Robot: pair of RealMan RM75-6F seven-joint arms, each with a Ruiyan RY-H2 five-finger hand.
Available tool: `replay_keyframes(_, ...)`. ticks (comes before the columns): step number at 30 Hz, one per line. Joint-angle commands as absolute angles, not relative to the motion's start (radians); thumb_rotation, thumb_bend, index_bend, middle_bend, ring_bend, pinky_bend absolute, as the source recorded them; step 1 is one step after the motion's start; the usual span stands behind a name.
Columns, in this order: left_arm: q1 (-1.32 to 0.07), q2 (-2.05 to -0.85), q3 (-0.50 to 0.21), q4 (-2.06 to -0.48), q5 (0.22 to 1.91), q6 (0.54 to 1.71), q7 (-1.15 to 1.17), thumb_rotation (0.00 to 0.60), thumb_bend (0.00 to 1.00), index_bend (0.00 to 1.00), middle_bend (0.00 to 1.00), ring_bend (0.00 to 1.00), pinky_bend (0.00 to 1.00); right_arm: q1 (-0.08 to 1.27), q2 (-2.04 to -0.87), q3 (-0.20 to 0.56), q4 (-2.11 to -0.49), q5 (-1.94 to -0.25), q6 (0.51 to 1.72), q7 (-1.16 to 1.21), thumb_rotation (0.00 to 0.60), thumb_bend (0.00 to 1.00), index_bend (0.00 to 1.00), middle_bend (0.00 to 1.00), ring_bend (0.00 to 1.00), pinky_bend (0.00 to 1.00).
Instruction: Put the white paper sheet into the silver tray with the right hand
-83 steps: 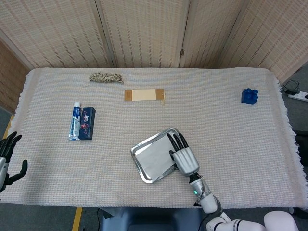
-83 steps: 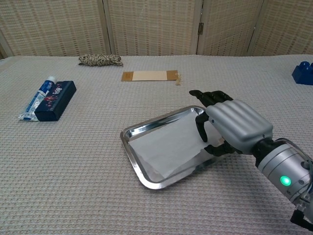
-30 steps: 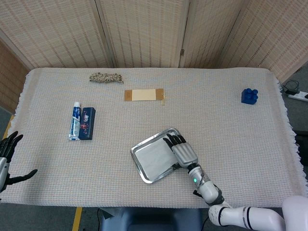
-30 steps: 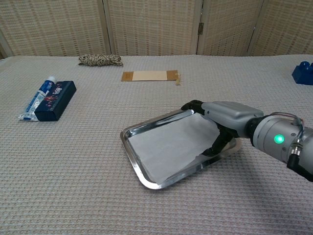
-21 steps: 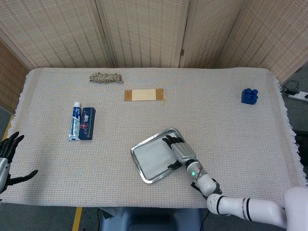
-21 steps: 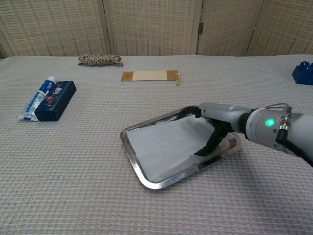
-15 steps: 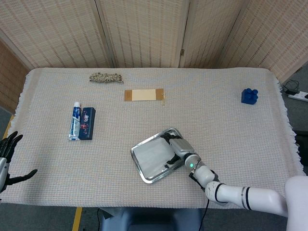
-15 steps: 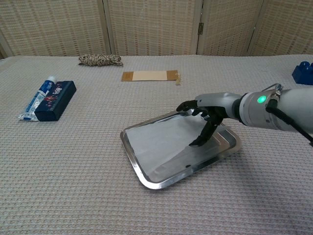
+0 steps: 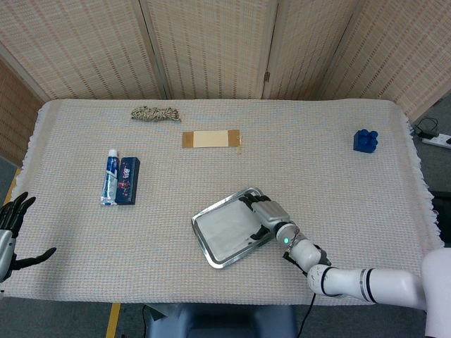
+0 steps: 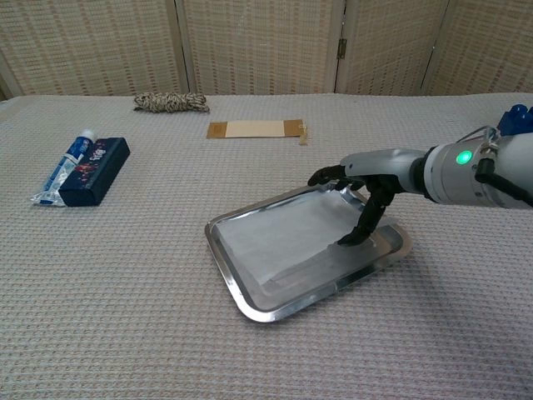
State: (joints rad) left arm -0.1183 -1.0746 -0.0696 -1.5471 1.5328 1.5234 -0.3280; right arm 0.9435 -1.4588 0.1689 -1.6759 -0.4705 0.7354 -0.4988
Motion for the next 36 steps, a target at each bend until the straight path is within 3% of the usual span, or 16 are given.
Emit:
replay_keyframes(1,-0.118,-1.075,-0.071,-1.547,1.530,1.524,-0.328,0.600,0.10,0.00,0.00,0.00,0.00,0.983,-1.484,0.125,-1.676,-0.479,0.806,-0.560,0.600,0.31,0.00,0.00,0.00,0.00)
replay_keyframes(13,-0.115,-1.069,-0.067,-1.552,1.543,1.533,-0.335,0.600,0.10,0.00,0.00,0.00,0.00,1.062,-1.432,0.011,-1.765,-0.418,0.863,-0.688,0.600,0.31,0.00,0.00,0.00,0.00)
replay_keyframes(23,-0.114,-1.069,-0.067,-1.553,1.545,1.538,-0.335,0.600,0.10,0.00,0.00,0.00,0.00,1.070,-1.402,-0.011,-1.835,-0.408,0.881,-0.678,0.600,0.31,0.00,0.00,0.00,0.00)
replay_keyframes(31,-0.113,-1.070,-0.066,-1.552,1.549,1.541,-0.331,0.600,0.10,0.00,0.00,0.00,0.00,0.926,-1.314,0.006,-1.929,-0.714,0.928,-0.472,0.600,0.31,0.00,0.00,0.00,0.00)
replay_keyframes(36,-0.115,-1.075,-0.066,-1.551,1.547,1.536,-0.316,0.600,0.10,0.00,0.00,0.00,0.00,0.791,-1.293,-0.026,-1.928,-0.998,1.064,-0.359,0.600,0.31,0.00,0.00,0.00,0.00)
